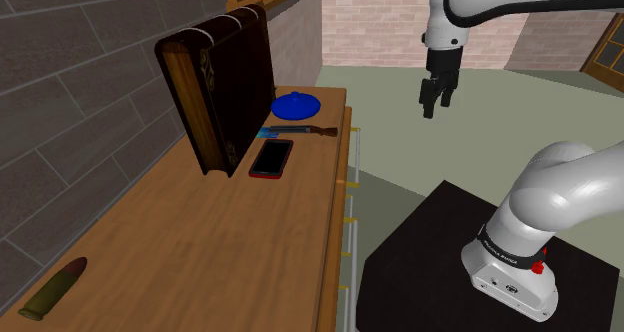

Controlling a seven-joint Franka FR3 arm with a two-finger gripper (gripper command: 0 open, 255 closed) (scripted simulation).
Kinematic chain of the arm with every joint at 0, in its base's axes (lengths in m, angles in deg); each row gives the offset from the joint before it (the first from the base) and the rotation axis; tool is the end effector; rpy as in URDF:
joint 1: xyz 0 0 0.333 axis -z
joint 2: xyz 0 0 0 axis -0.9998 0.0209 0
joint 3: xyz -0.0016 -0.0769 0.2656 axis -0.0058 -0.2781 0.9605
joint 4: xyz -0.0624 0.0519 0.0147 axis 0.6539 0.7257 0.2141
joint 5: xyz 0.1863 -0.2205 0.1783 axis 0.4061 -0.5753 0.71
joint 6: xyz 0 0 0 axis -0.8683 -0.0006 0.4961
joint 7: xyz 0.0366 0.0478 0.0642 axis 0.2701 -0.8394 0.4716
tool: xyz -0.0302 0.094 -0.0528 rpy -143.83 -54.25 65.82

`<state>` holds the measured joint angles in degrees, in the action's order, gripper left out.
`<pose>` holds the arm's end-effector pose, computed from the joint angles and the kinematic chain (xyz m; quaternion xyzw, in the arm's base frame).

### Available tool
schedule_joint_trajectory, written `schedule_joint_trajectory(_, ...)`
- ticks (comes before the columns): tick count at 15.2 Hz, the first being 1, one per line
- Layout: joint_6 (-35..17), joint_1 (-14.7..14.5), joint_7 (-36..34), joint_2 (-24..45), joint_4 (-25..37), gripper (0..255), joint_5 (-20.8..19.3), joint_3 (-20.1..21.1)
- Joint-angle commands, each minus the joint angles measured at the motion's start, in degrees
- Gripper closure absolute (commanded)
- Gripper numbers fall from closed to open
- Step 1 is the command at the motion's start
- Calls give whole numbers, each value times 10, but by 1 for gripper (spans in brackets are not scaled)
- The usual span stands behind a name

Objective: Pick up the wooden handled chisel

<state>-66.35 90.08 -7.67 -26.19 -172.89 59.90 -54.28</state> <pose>0.2790 -0.0338 0.5056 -0.9966 0.0027 0.0817 0.0062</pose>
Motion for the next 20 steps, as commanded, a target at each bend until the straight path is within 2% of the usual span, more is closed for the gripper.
schedule_joint_trajectory(1, 0, 0, 0, 0, 0, 0, 0, 0)
schedule_joint_trajectory(10, -64, -64, 36, 163, 112, 0, 36, 38)
schedule_joint_trajectory(20, -87, -119, 74, 330, 272, 0, 54, 86)
